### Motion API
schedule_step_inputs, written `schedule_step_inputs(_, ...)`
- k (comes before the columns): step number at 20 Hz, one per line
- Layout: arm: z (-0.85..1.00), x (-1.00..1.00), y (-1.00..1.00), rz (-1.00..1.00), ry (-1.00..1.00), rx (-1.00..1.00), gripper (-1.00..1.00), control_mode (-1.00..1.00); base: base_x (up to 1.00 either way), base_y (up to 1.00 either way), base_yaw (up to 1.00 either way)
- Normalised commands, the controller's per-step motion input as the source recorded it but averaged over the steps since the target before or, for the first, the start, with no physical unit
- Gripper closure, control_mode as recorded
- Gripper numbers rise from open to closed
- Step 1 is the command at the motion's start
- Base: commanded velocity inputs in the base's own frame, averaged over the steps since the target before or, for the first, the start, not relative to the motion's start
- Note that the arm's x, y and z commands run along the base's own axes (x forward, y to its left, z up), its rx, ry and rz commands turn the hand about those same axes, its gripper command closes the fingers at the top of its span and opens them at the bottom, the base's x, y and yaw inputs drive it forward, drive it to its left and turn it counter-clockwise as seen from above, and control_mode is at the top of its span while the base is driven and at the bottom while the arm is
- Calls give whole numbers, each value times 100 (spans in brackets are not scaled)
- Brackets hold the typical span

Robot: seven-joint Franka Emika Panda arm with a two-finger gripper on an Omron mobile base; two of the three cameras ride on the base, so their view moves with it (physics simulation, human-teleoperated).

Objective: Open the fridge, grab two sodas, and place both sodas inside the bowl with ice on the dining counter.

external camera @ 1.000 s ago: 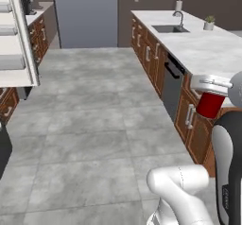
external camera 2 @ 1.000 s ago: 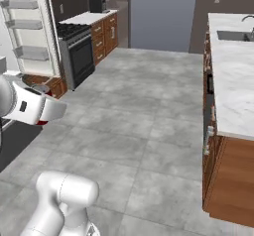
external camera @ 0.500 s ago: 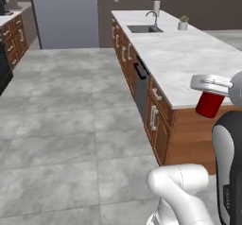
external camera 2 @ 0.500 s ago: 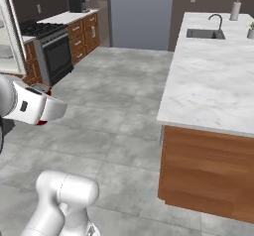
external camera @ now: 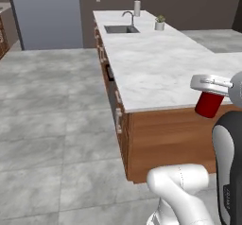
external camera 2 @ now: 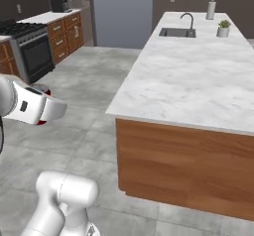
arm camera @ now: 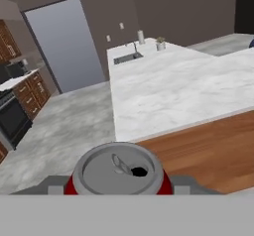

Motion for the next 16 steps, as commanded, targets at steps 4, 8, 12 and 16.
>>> schedule_step_inputs(4,0,0,0,0,0,0,100,100,0,-93,-5)
schedule_step_inputs(8,0,0,0,0,0,0,100,100,0,-94,-4)
schedule_step_inputs(12,0,0,0,0,0,0,100,100,0,-96,-4)
schedule_step_inputs(16,0,0,0,0,0,0,100,100,0,-96,-4)
